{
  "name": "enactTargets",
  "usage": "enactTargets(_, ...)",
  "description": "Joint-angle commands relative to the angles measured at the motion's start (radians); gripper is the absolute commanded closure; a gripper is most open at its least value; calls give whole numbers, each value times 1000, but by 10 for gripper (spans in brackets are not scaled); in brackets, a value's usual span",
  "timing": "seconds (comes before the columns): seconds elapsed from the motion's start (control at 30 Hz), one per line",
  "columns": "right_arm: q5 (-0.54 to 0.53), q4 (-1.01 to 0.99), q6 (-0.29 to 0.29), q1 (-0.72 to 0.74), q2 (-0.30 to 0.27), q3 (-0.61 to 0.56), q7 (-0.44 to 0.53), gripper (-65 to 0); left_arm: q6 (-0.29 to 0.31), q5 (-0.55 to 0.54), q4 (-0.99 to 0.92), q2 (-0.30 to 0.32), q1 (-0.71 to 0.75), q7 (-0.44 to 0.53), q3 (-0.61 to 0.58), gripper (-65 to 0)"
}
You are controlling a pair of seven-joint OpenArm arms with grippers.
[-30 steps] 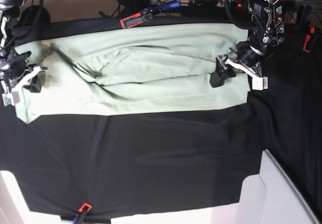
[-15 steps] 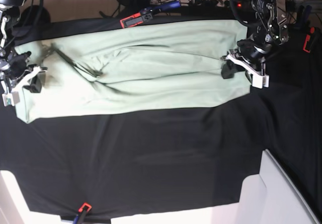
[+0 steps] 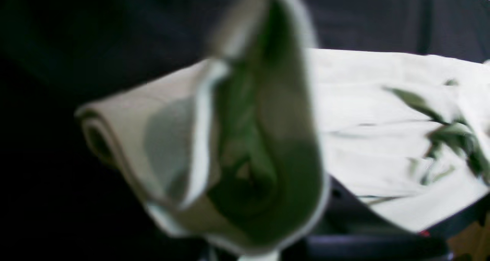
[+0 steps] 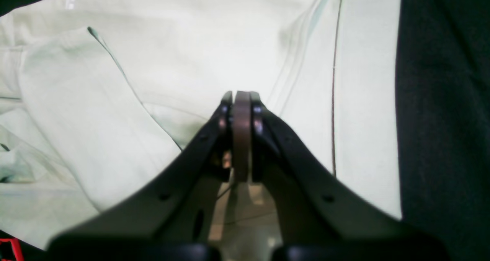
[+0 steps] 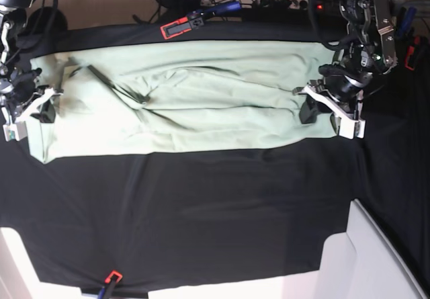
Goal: Fold the T-shirt properly
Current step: 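Grasp the shirt end with the left gripper and fold it toward the right gripper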
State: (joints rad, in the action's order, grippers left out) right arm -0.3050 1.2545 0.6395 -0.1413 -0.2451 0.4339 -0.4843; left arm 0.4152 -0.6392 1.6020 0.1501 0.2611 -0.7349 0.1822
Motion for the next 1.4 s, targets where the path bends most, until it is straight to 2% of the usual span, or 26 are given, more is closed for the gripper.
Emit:
enactTargets(0.0,-12,15,7,10,-17,4,25,0,3,-18,30,-4,-7,2,1,0)
enactTargets(0.33,-12,15,7,10,-15,4,25,0,0,-18,34,-19,-72,-22,-230,0)
enactTargets(0.5,-12,15,7,10,-15,4,25,0,0,-20,31,-65,-105,-24,-323,0)
enactTargets(0.8,-12,15,7,10,-15,4,23,0,0,-24,-65,-94,-147,-24,-474,0)
enactTargets(1.13,-12,15,7,10,-15,4,23,0,0,-21,-101,-134,-173,-22,-507,0)
enactTargets(1.33,-12,15,7,10,-15,4,23,0,0,-28,-156,-137,-205,-22,-525,0)
enactTargets(1.37,-12,15,7,10,-15,4,23,0,0,-28,-160,-137,-208,-22,-545,-17)
